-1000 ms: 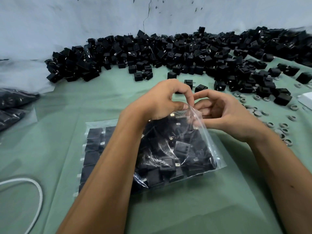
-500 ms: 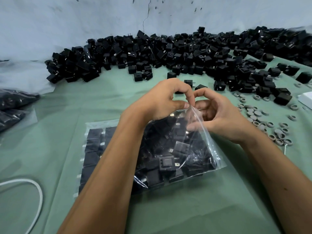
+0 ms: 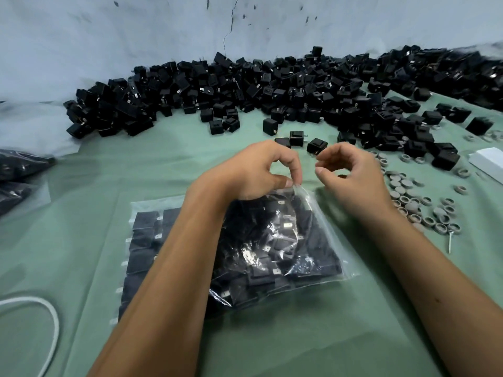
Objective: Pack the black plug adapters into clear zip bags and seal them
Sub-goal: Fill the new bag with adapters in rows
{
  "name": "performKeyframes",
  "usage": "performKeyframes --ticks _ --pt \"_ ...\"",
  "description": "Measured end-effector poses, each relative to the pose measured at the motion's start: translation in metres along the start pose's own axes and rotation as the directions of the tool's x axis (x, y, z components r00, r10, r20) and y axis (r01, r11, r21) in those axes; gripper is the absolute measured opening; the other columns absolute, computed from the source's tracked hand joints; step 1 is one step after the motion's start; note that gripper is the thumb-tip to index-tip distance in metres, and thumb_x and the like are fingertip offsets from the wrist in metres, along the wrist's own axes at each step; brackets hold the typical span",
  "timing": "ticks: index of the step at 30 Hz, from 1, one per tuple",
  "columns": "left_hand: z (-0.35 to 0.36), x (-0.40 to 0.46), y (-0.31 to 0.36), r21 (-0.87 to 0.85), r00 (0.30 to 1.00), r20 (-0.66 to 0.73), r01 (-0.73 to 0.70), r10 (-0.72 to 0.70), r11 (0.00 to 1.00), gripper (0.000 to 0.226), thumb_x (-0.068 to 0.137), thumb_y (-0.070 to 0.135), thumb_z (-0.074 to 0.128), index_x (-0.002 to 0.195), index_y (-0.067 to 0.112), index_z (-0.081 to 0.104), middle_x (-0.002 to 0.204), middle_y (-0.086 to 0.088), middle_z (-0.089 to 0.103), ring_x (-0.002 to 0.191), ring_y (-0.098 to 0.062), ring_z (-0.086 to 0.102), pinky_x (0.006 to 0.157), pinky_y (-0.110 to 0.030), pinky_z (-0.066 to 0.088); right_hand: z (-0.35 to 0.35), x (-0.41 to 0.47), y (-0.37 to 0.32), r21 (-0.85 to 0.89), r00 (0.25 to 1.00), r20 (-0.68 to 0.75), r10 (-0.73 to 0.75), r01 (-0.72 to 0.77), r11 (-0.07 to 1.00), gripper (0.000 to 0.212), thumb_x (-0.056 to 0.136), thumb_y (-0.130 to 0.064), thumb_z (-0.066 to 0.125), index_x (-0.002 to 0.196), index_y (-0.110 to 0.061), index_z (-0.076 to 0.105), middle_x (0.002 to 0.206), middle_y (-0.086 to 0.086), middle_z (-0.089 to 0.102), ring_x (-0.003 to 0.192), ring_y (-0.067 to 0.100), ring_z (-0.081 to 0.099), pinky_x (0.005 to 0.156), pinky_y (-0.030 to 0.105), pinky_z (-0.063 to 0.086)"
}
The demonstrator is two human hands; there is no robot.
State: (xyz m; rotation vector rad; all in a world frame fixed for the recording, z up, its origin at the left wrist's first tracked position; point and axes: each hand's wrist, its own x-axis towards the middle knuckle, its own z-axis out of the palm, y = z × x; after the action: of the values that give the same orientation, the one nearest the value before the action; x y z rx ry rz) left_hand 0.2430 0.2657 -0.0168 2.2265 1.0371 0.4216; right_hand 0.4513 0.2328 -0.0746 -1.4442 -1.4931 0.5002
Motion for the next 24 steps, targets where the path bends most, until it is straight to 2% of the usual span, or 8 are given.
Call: performKeyframes --ticks 3,7,10,14,16,18,21,24 --pt "0.0 -0.001 0.0 -0.009 0.999 0.034 0.02 -0.02 1.0 0.022 0.093 0.014 0.073 0.084 0.033 0.07 0.105 0.02 0.058 0.078 0.016 0.058 0.084 -0.032 0.049 0.002 0.015 0.011 -0.409 1.0 0.013 -0.018 0.022 0.912 0.031 0.091 -0.021 0.073 0.121 -0.021 0.066 0.122 0.0 0.062 0.121 0.021 0.052 0.107 0.037 0.043" --pt "0.002 -0.001 0.001 -0.015 0.998 0.055 0.041 -0.04 0.999 0.021 0.094 0.012 0.07 0.089 0.032 0.071 0.112 0.014 0.061 0.092 0.006 0.061 0.091 -0.036 0.052 0.016 0.034 0.016 -0.608 0.983 0.159 0.086 0.029 0.794 0.058 0.098 -0.03 0.061 0.153 -0.03 0.041 0.162 0.01 0.026 0.148 0.036 0.015 0.122 0.051 0.023" --pt "0.004 0.0 0.003 -0.013 0.997 0.059 0.047 -0.046 0.999 0.032 0.096 0.007 0.066 0.092 0.037 0.074 0.117 0.017 0.06 0.115 -0.009 0.058 0.102 -0.038 0.051 0.024 0.044 0.019 -0.654 0.961 0.246 0.126 0.068 0.754 0.056 0.104 -0.031 0.048 0.158 -0.035 0.034 0.166 0.011 0.019 0.149 0.038 0.014 0.119 0.055 0.026" --pt "0.004 0.001 0.004 -0.021 0.996 0.067 0.065 -0.064 0.998 0.038 0.098 0.006 0.063 0.09 0.042 0.076 0.112 0.022 0.056 0.113 -0.015 0.061 0.101 -0.042 0.053 0.024 0.037 0.019 -0.544 0.987 0.157 0.026 0.065 0.837 0.029 0.099 -0.028 0.061 0.128 -0.023 0.065 0.136 0.01 0.048 0.125 0.032 0.047 0.105 0.045 0.044" --pt "0.003 0.001 0.003 -0.033 0.997 0.066 0.051 -0.048 0.998 0.029 0.097 0.011 0.067 0.092 0.038 0.076 0.108 0.024 0.056 0.11 -0.007 0.06 0.101 -0.035 0.052 0.021 0.027 0.017 -0.473 0.997 0.074 -0.023 0.055 0.879 0.015 0.093 -0.028 0.072 0.101 -0.019 0.063 0.108 0.003 0.05 0.099 0.024 0.053 0.084 0.035 0.045" --pt "0.001 0.0 0.001 -0.034 0.998 0.06 0.03 -0.028 0.999 0.017 0.095 0.016 0.071 0.095 0.032 0.077 0.104 0.025 0.059 0.105 0.005 0.058 0.093 -0.019 0.048 0.018 0.019 0.014 -0.438 0.999 0.041 -0.022 0.038 0.898 0.025 0.089 -0.027 0.077 0.088 -0.018 0.054 0.094 0.0 0.052 0.087 0.021 0.052 0.073 0.03 0.037" --pt "-0.002 -0.002 -0.001 -0.008 0.999 0.039 -0.001 0.001 1.0 0.01 0.093 0.019 0.074 0.095 0.028 0.078 0.104 0.021 0.063 0.102 0.01 0.055 0.082 -0.001 0.041 0.008 0.005 0.009 -0.252 0.998 0.056 -0.003 0.017 0.968 0.032 0.082 -0.023 0.086 0.092 -0.016 0.056 0.091 -0.002 0.063 0.087 0.018 0.06 0.072 0.026 0.045" --pt "-0.003 -0.002 -0.001 0.008 1.0 0.008 -0.019 0.018 1.0 0.009 0.092 0.018 0.076 0.093 0.027 0.078 0.104 0.017 0.065 0.101 0.007 0.057 0.087 -0.008 0.042 -0.007 -0.01 0.0 0.062 0.983 0.181 -0.039 0.028 0.998 0.043 0.073 -0.021 0.092 0.104 -0.017 0.063 0.097 -0.003 0.072 0.096 0.013 0.069 0.089 0.033 0.058"
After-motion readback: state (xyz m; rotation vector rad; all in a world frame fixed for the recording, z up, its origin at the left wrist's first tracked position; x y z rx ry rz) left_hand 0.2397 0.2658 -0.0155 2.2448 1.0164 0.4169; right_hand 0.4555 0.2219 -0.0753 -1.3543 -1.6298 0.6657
